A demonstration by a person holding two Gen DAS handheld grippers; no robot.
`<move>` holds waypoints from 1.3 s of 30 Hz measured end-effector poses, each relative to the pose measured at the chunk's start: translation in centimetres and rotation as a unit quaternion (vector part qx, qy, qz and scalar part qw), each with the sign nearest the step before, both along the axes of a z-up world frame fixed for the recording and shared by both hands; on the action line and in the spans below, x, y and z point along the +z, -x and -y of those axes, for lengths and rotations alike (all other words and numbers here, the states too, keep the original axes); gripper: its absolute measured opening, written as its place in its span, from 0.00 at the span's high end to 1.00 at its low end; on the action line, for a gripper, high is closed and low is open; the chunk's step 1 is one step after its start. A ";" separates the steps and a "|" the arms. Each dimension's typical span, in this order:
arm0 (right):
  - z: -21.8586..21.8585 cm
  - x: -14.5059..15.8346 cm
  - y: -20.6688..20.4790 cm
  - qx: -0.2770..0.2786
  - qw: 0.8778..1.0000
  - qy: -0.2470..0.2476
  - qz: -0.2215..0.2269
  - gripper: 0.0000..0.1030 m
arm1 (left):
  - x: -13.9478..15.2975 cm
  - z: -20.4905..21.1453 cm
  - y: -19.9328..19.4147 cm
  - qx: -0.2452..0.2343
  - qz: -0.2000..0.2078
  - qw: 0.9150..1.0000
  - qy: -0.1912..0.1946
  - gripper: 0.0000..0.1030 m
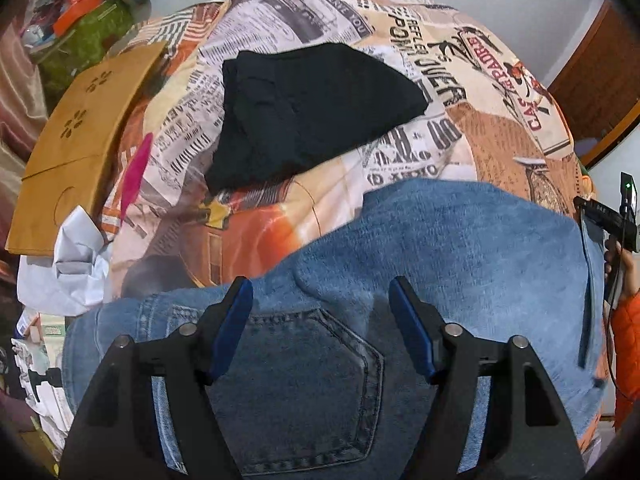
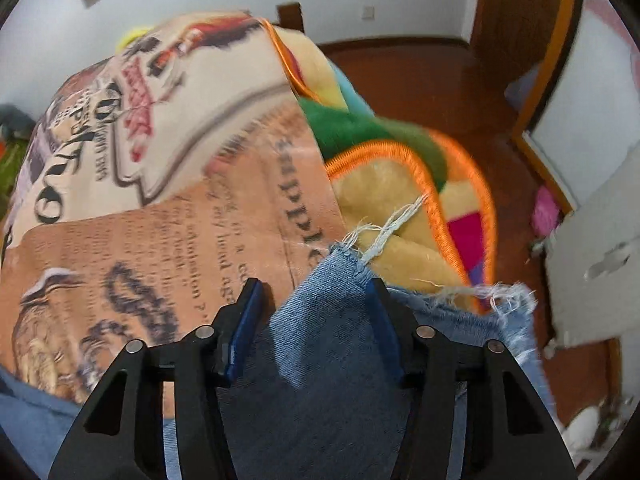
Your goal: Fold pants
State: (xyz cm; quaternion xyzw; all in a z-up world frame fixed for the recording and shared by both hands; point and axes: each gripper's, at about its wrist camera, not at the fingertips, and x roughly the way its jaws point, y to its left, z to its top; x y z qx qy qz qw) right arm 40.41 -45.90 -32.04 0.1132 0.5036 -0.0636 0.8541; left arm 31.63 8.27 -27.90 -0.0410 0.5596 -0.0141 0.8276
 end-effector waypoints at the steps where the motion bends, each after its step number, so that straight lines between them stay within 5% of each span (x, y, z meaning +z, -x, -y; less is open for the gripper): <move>1: 0.2 -0.2 0.2 -0.007 1.000 -0.005 0.007 0.57 | -0.1 0.2 0.1 -0.001 -0.001 1.000 -0.008 0.31; 10: 0.6 0.6 1.5 0.001 1.000 0.005 0.023 0.93 | 0.9 1.2 1.2 -0.006 0.001 1.000 -0.016 0.30; 19: 4.4 8.6 6.1 -0.008 0.993 -0.026 0.112 0.94 | 2.6 2.6 4.1 -0.021 0.004 0.999 -0.028 0.22; 28: 5.7 17.9 10.6 0.012 0.975 -0.029 0.219 0.94 | 0.6 6.3 7.2 -0.066 -0.034 0.997 -0.038 0.21; 33: 6.4 16.1 11.4 0.011 0.978 -0.026 0.205 0.94 | 0.8 7.4 8.6 -0.066 -0.016 0.996 -0.063 0.20; 39: 8.4 8.6 12.7 -0.009 0.991 -0.042 0.125 0.94 | 0.4 6.6 9.0 -0.052 -0.022 0.998 -0.041 0.16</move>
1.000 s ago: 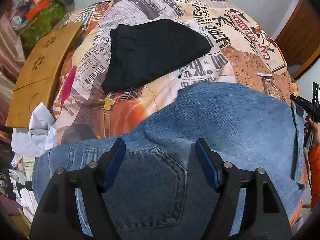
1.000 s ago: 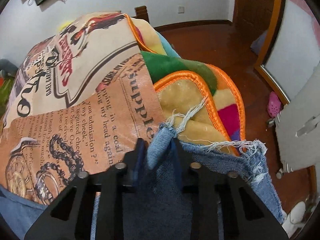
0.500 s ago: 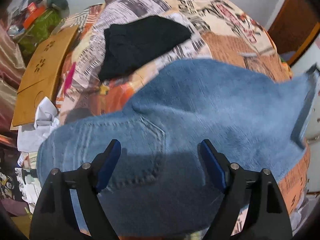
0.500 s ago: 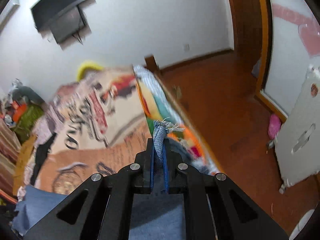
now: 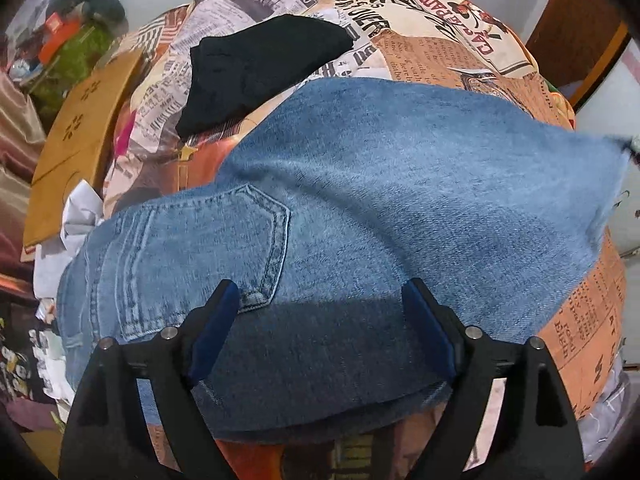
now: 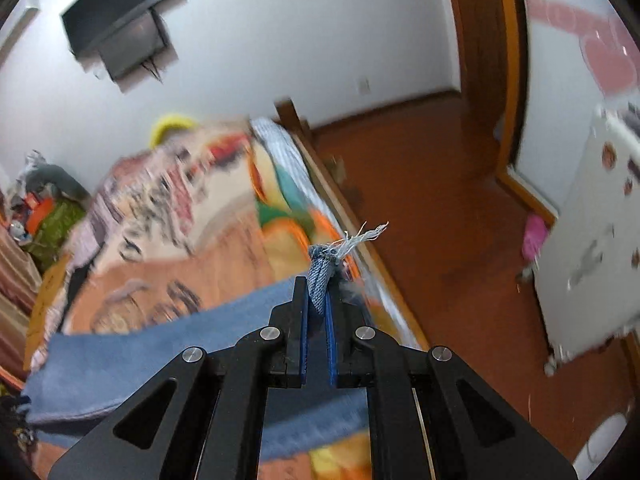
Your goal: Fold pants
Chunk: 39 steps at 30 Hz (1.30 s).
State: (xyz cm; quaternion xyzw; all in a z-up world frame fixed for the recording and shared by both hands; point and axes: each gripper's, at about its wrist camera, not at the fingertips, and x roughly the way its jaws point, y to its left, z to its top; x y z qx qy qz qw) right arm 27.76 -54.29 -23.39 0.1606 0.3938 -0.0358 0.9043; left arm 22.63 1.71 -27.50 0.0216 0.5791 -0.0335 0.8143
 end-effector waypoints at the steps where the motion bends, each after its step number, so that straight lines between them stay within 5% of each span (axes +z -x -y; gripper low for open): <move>1: 0.2 -1.0 0.4 -0.003 1.000 -0.004 -0.011 0.94 | -0.1 -0.2 0.0 0.005 0.000 1.000 0.004 0.14; 11: 0.5 -8.5 3.0 -0.013 0.995 -0.001 -0.103 0.93 | -0.7 -1.0 0.8 0.026 0.016 0.999 0.025 0.06; 17: -1.0 -5.5 2.8 -0.014 0.992 0.059 -0.113 0.86 | 0.2 -1.5 1.6 0.015 0.035 0.999 0.002 0.06; 21: -3.5 -1.3 2.9 0.008 0.993 0.093 -0.075 0.65 | 2.2 -3.4 2.3 0.027 0.076 0.996 -0.025 0.06; 24: -6.8 1.6 2.8 0.041 0.994 0.098 -0.033 0.57 | 4.0 -6.3 2.5 0.052 0.105 0.993 -0.017 0.06; 30: -17.2 3.8 0.6 0.154 0.986 0.064 -0.001 0.57 | 5.7 -13.1 2.4 0.110 0.133 0.984 -0.034 0.06; 39: -34.4 4.0 -2.8 0.325 0.945 0.037 0.012 0.57 | 4.2 -23.8 2.6 0.182 0.121 0.976 -0.011 0.11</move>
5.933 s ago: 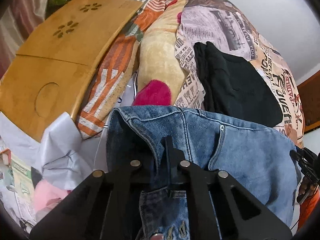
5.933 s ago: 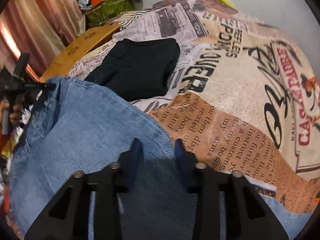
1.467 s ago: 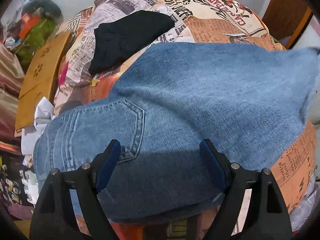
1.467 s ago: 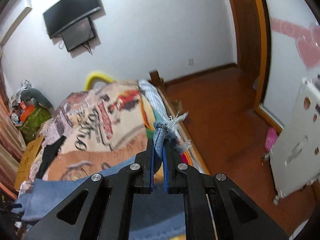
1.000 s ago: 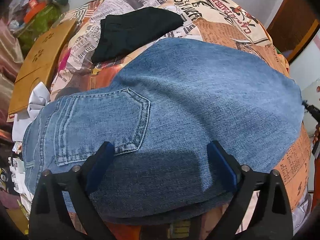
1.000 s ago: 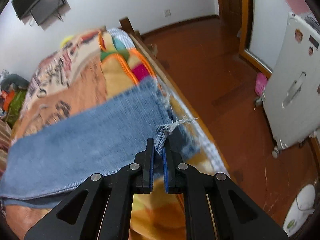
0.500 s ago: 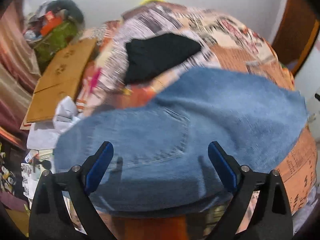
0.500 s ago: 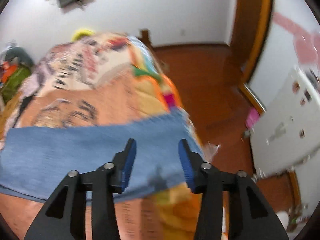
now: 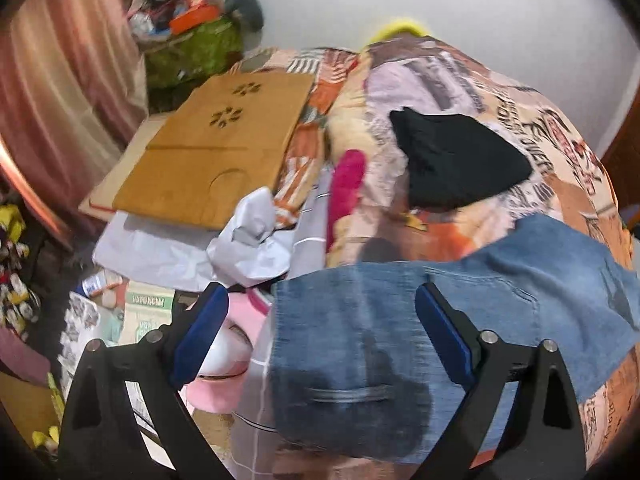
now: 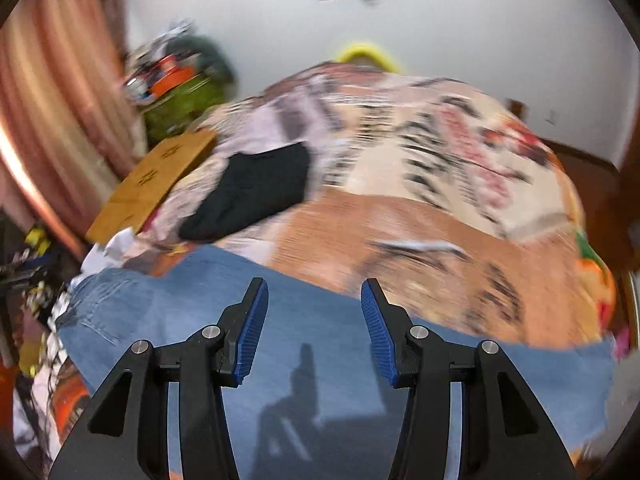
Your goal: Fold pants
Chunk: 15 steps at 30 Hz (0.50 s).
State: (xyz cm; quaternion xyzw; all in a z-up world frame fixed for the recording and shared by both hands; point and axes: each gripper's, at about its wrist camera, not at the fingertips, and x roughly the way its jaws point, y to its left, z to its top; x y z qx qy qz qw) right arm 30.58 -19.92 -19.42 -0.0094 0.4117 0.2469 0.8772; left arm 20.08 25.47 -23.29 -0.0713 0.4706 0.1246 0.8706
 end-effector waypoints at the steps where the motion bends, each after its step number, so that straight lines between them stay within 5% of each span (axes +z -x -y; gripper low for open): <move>1: -1.4 -0.2 -0.4 0.012 1.000 0.004 -0.001 0.57 | -0.7 -1.0 -0.2 0.001 -0.007 1.000 0.013 0.18; 11: -11.0 -3.9 -4.2 0.105 0.993 0.028 -0.055 0.57 | -8.4 -3.8 -2.3 -0.015 -0.080 0.988 0.128 0.44; 15: -13.4 -5.4 -5.7 0.131 0.987 0.052 -0.074 0.57 | -9.5 -3.0 -2.3 -0.031 -0.078 0.987 0.140 0.58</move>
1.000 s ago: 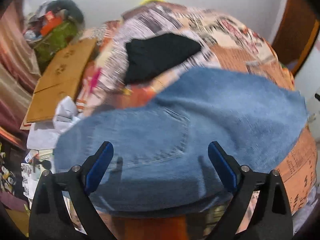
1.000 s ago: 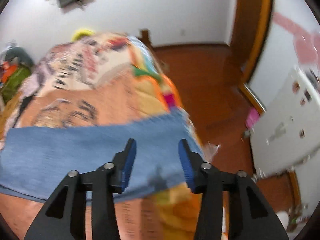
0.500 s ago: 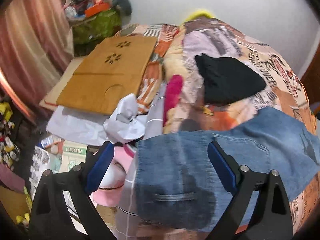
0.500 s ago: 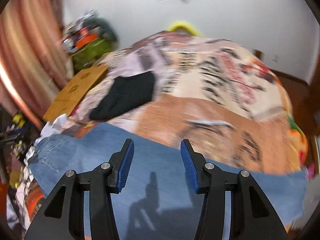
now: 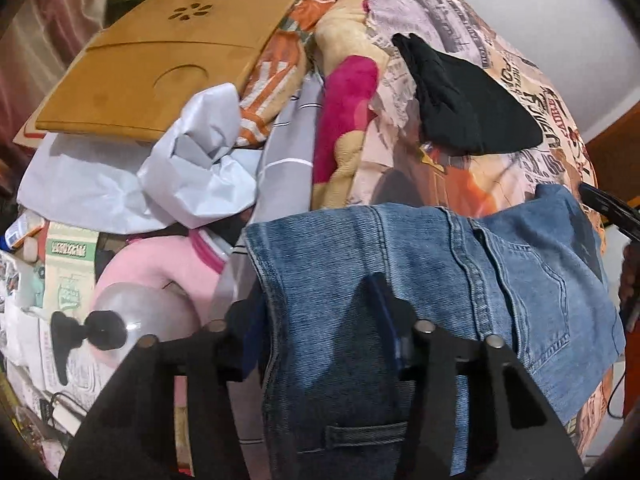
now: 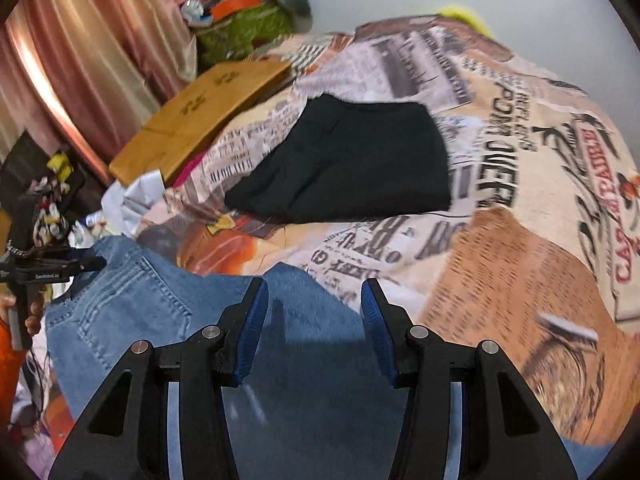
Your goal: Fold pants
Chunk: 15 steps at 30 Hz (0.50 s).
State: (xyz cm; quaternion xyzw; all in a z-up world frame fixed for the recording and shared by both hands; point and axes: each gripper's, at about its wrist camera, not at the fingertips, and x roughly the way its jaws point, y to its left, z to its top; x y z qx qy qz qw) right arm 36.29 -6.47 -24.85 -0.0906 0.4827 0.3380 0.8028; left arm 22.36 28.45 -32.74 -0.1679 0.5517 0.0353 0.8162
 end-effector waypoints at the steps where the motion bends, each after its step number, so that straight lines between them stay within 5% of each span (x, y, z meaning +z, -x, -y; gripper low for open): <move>1: -0.6 -0.6 -0.4 0.008 1.000 0.008 -0.010 0.57 | 0.1 0.1 0.0 -0.002 0.003 1.000 0.005 0.66; 5: -1.4 -2.5 -1.7 0.017 0.999 0.005 -0.051 0.58 | 0.7 1.2 0.3 -0.015 0.012 1.000 -0.007 0.85; 6: -1.4 -2.5 -1.6 0.019 0.998 -0.001 -0.052 0.70 | 0.9 1.5 0.4 -0.021 0.014 0.999 -0.019 0.88; 8: -1.7 -2.6 -1.2 0.026 0.998 0.000 -0.054 0.81 | 1.4 2.8 0.6 -0.031 0.016 0.994 -0.106 0.98; 11: -1.5 -2.6 -0.3 0.029 0.999 0.009 -0.026 0.92 | 1.6 3.8 1.2 -0.038 0.018 0.980 -0.197 0.98; 15: -1.5 -1.7 0.4 0.029 0.999 0.012 0.012 0.96 | 1.7 2.6 2.0 -0.033 0.017 0.975 -0.218 0.97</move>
